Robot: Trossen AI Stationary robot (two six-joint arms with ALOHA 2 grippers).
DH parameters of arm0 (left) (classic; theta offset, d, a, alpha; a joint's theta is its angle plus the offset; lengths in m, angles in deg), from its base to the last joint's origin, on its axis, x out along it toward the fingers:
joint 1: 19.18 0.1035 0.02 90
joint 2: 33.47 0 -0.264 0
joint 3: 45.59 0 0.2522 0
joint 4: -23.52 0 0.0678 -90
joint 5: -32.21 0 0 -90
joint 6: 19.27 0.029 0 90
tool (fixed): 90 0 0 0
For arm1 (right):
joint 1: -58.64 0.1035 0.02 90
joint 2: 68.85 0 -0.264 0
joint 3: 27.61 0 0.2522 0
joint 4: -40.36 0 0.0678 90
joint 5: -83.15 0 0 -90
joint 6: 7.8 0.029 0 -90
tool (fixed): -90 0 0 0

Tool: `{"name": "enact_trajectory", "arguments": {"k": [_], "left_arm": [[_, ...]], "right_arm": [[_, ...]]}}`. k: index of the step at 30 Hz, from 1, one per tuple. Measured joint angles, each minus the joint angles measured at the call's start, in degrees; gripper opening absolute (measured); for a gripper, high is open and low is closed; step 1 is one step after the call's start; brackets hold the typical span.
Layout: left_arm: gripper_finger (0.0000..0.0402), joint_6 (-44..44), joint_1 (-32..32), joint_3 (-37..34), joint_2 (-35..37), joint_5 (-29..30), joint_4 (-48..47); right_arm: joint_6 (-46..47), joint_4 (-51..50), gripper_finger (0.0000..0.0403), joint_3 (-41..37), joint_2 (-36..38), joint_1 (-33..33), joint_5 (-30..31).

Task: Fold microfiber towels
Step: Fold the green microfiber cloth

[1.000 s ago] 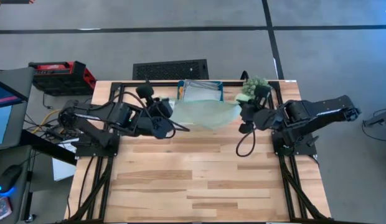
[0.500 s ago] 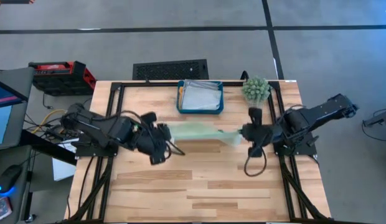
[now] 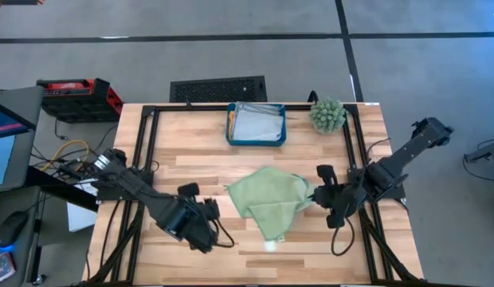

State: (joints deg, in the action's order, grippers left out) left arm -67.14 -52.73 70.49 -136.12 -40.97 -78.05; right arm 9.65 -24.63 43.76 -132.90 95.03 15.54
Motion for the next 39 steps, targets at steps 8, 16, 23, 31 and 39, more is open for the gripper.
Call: {"name": "enact_trajectory", "arguments": {"k": [8,16,23,31,39], "left_arm": [[0.0000,1.07,-1.96,0.00,-7.34,1.02,9.14],[0.0000,-0.08,-3.22,0.00,-10.03,2.90,16.66],[0.0000,-0.07,-3.14,0.00,-9.99,4.84,18.20],[0.0000,-1.39,-3.16,0.00,-9.95,4.85,18.29],[0.0000,-4.79,-2.98,0.02,-12.61,6.92,18.55]], "right_arm": [[3.64,2.47,0.0008,-4.45,-0.02,0.41,-0.49],[9.58,3.92,0.0008,-9.48,-0.02,3.30,-5.68],[10.74,5.54,0.0030,-11.04,-0.02,4.00,-5.88],[10.71,6.70,0.0090,-11.04,-0.02,3.97,-5.86],[9.41,6.76,0.0160,-11.04,-0.02,3.97,-5.84]]}}
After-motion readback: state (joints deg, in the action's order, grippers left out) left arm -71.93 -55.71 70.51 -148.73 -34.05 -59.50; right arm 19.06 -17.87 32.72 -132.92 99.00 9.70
